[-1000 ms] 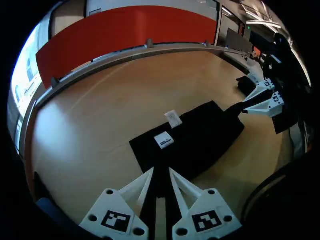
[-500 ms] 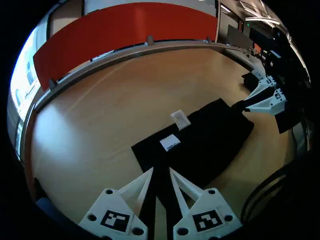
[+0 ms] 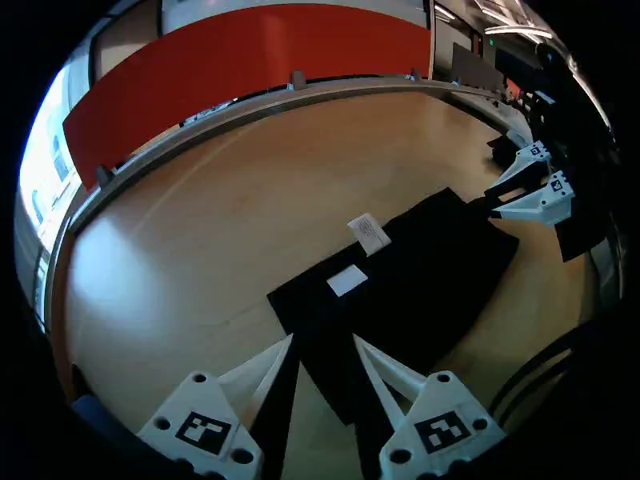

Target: Fold towel

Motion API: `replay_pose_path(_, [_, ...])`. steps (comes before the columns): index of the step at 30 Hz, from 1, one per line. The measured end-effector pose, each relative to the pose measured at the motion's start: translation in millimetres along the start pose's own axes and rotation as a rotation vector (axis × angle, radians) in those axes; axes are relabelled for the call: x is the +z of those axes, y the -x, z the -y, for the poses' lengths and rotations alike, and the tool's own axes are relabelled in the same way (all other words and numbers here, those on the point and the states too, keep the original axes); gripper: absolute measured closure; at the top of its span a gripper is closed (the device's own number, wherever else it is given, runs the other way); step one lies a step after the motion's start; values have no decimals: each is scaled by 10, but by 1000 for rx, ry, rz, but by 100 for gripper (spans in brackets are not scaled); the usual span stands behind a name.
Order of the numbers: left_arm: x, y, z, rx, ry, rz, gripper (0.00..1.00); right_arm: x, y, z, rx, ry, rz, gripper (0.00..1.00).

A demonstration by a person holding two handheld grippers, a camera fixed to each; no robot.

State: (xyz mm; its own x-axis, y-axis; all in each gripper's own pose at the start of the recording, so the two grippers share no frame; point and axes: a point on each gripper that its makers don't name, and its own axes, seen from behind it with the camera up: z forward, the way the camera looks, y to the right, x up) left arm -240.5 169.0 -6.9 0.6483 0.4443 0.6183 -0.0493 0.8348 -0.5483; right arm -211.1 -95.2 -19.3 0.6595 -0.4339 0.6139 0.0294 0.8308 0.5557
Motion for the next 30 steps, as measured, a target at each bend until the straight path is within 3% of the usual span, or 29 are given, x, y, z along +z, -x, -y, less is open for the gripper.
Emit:
replay_pose_path(13, [38, -78, 175, 17, -56, -10, 58, 69, -78, -182, 16, 55, -10, 50])
replay_pose_path(19, [52, -137, 262, 22, -77, -17, 58, 83, -145, -288, 10, 82, -17, 41])
replay_pose_path(27, [24, -182, 322, 10, -83, -19, 14, 73, -202, -322, 12, 93, -28, 30])
replay_pose_path(30, [8, -166, 333, -3, -81, -11, 6, 61, -223, -325, 19, 98, -36, 6])
